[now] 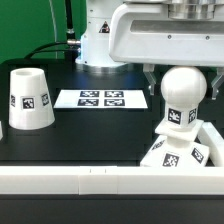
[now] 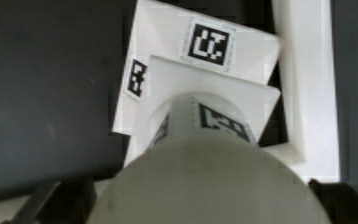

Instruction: Assemble lamp

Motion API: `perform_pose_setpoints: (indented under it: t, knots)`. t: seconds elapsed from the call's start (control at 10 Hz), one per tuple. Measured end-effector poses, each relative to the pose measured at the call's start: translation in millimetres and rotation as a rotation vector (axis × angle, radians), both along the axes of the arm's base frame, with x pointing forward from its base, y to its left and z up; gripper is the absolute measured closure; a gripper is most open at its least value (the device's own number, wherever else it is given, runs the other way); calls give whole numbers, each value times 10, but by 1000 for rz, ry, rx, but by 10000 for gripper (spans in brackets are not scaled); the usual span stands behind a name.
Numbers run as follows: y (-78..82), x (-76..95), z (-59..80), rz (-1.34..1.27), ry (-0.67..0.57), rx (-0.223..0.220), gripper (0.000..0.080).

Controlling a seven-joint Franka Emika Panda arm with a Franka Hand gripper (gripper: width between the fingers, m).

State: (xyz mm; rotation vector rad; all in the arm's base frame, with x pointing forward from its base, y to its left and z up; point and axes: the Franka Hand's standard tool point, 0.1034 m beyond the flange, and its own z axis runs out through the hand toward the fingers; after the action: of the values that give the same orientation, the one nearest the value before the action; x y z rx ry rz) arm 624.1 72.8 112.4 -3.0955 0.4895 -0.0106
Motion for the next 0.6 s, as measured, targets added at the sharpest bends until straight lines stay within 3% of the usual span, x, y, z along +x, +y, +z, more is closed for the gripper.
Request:
perform_pose_setpoints:
  t: [0.1, 0.2, 0.3, 0.4, 0.6]
  knots:
    - [3, -4, -10, 1, 1, 0, 214]
    - [3, -4, -10, 5, 1, 0, 117]
    - [7, -4, -10, 5, 1, 0, 105]
    - [29, -37, 37, 31, 0, 1, 105]
    - [22, -173, 263, 92, -9, 7, 101]
